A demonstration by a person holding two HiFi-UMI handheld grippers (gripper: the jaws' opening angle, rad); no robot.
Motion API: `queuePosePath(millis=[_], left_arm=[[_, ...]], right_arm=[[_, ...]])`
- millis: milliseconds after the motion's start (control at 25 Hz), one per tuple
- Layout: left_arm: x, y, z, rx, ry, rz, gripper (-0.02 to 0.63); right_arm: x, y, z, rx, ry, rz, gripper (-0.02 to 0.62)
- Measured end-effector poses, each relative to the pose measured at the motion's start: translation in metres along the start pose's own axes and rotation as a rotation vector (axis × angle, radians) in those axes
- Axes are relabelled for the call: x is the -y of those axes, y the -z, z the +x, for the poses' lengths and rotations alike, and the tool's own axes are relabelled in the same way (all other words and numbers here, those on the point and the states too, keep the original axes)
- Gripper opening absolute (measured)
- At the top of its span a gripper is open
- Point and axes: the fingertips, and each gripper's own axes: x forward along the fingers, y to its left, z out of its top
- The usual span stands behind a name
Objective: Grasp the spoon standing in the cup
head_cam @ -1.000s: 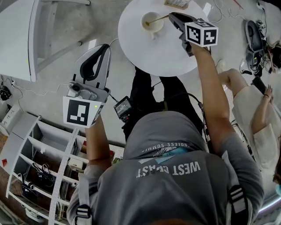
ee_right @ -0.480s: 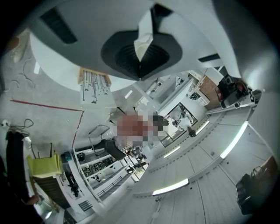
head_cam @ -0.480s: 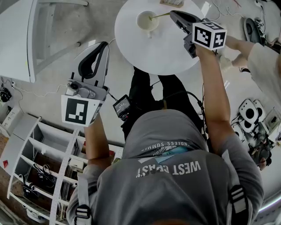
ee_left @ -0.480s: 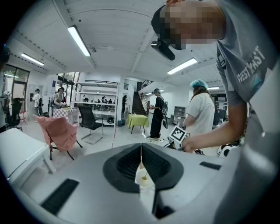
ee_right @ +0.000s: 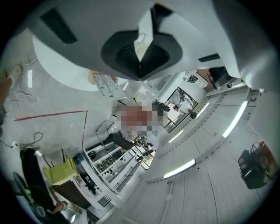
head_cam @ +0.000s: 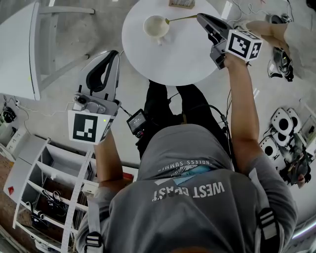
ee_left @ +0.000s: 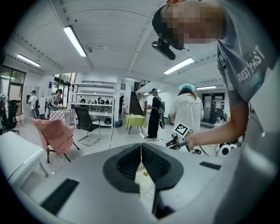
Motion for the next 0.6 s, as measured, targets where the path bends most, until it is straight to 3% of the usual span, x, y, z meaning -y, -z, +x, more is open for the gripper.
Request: queuePosePath(millis=[200, 600], left_arm=[[0.008, -0.003, 0.004, 0.0, 0.019, 0.013, 0.009], [0.03, -0.007, 0.016, -0.002, 0.053, 0.036, 0.009]], right_arm=[[0.005, -0.001, -0.016, 0.047, -0.013, 0.058, 0.003], [0.044, 0.009, -0.055, 0.104, 0.048, 0.131, 0.003]])
